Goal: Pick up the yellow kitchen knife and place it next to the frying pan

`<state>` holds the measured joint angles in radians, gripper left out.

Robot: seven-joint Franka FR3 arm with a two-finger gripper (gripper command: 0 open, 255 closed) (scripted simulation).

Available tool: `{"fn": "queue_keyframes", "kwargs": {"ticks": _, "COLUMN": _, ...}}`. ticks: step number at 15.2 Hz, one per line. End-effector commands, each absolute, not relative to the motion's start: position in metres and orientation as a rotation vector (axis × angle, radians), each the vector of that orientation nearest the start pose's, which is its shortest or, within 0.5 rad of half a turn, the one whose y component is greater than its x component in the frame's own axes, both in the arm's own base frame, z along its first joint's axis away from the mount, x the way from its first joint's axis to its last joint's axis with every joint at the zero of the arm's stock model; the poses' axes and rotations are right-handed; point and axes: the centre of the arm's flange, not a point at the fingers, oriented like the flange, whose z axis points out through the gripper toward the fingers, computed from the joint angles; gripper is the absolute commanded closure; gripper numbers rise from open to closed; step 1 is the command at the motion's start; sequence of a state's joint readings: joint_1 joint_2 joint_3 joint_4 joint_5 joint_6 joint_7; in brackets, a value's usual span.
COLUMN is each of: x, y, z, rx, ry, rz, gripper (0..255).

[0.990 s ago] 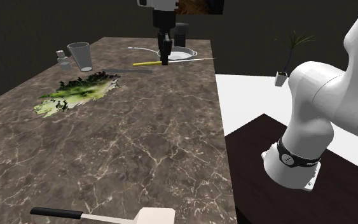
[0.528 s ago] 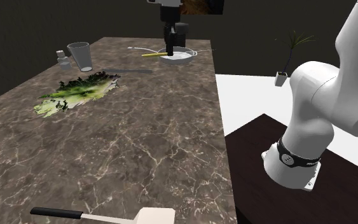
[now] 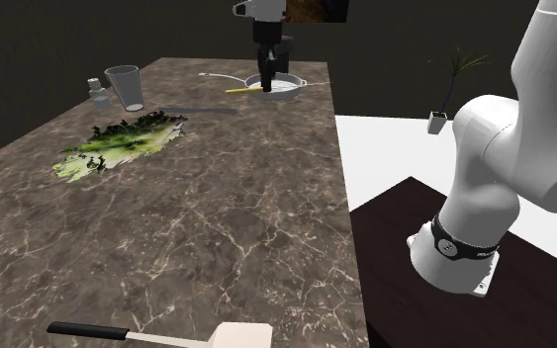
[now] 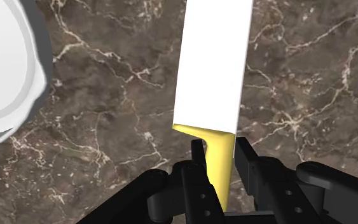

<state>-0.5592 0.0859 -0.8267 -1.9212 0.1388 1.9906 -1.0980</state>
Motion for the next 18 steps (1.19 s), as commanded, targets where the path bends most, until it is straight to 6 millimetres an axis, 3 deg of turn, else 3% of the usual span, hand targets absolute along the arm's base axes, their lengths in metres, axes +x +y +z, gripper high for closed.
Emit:
{"fn": "queue_keyframes", "kwargs": {"ticks": 1, "x": 0.123, "y": -0.563, "z": 0.449, "rx": -3.086, "ry": 0.532, "rz": -0.102, "gripper": 255}}
{"fn": "queue_keyframes", "kwargs": {"ticks": 15, "x": 0.123, "y": -0.563, "z": 0.375, "rx": -3.086, "ry": 0.532, "rz": -0.102, "gripper": 255}}
{"fn": "queue_keyframes", "kwargs": {"ticks": 18, "x": 0.123, "y": -0.563, "z": 0.371, "rx": -3.086, "ry": 0.532, "rz": -0.102, "gripper": 255}}
